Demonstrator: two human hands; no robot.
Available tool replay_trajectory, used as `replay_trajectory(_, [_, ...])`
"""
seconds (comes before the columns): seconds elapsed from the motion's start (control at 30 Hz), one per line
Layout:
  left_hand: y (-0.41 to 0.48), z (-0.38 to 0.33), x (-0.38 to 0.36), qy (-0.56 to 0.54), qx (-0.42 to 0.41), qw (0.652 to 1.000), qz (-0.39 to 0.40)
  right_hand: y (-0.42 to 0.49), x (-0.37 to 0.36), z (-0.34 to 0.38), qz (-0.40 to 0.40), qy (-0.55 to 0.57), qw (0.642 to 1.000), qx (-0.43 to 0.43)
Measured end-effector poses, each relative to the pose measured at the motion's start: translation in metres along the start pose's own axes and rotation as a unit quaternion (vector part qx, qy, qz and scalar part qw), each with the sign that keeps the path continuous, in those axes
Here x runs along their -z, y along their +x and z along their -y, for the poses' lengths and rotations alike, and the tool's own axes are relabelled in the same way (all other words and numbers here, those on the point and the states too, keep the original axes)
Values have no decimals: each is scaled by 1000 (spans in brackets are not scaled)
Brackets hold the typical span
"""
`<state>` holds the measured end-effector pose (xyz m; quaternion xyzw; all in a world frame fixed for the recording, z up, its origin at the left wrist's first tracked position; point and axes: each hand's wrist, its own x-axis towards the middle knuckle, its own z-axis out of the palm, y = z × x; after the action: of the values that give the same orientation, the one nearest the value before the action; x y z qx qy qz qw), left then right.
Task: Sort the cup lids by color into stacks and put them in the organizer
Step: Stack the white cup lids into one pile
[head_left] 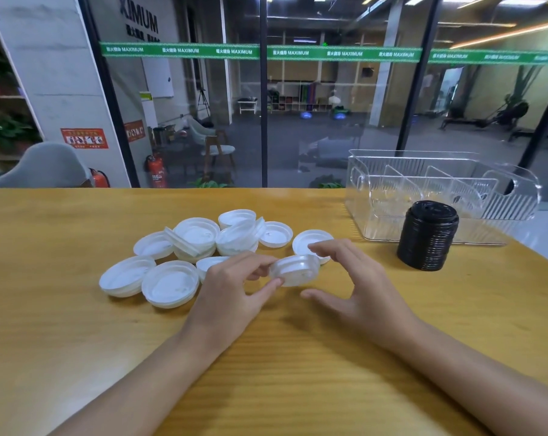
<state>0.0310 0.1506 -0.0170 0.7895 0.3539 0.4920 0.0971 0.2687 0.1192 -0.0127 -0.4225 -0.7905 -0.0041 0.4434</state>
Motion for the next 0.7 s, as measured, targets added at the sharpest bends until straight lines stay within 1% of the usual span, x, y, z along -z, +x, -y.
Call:
replay_trajectory(0.13, [-1, -6, 1, -42, 74, 996, -9, -1, -2, 3, -8, -32, 999, 27])
replay_trajectory(0.23, [-2, -15, 0, -77, 117, 990, -5, -1, -6, 4, 0, -31, 999, 29])
replay_trajectory(0.33, [-4, -24, -3, -128, 173, 976, 16, 1, -8, 7, -5, -17, 1000, 21])
replay_trajectory(0.43, [-5, -28, -2, -152, 208, 965, 46, 2, -10, 8, -3, -4, 1000, 18])
replay_trajectory(0.53, [-4, -28, 1, -173, 213, 960, 53, 0, -5, 6, 51, 17, 999, 4])
replay_trajectory(0.63, [-3, -22, 2, -155, 213, 963, 51, -2, -2, 7, 125, 48, 991, -13])
replay_trajectory(0.7, [-3, -19, 1, -153, 229, 959, 60, -3, -4, 8, 136, 63, 989, -11])
